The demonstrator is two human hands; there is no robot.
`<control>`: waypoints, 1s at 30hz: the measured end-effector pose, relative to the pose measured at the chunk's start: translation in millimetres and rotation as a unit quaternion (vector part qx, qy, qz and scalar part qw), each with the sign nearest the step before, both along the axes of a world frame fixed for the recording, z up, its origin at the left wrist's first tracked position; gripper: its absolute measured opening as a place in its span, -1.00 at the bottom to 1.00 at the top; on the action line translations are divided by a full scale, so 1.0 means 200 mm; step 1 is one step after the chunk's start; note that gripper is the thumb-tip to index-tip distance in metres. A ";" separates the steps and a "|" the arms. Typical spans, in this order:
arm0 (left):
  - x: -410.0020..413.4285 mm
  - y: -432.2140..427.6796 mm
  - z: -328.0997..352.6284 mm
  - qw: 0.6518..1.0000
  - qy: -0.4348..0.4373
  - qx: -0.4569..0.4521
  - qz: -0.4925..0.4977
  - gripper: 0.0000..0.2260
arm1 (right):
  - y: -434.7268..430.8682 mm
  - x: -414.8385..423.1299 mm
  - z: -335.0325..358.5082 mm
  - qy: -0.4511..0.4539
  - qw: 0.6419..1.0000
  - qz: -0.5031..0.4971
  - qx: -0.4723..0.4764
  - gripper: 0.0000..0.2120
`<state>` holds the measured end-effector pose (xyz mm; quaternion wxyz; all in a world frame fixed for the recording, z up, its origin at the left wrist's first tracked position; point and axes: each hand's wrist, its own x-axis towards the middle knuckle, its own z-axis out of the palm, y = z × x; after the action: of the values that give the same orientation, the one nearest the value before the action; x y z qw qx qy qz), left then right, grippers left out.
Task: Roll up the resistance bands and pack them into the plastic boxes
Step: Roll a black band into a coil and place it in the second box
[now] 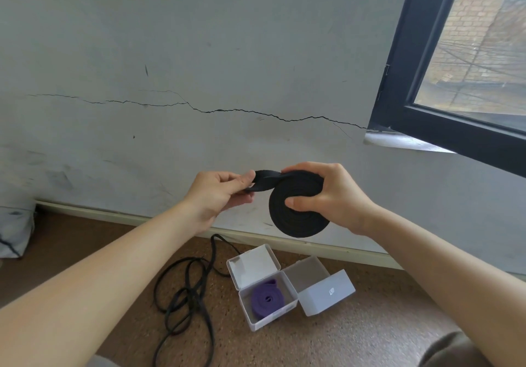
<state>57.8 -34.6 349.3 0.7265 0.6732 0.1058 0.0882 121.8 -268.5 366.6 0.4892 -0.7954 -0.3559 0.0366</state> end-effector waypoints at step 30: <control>-0.06 -0.04 -0.03 0.995 0.015 -0.044 -0.089 -0.60 | 0.01 0.02 -0.02 0.132 0.986 0.005 0.096 -0.54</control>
<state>45.0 -42.6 343.0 0.7587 0.6486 0.0599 0.0081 125.5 -266.0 361.8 0.6061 -0.7310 -0.2937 0.1096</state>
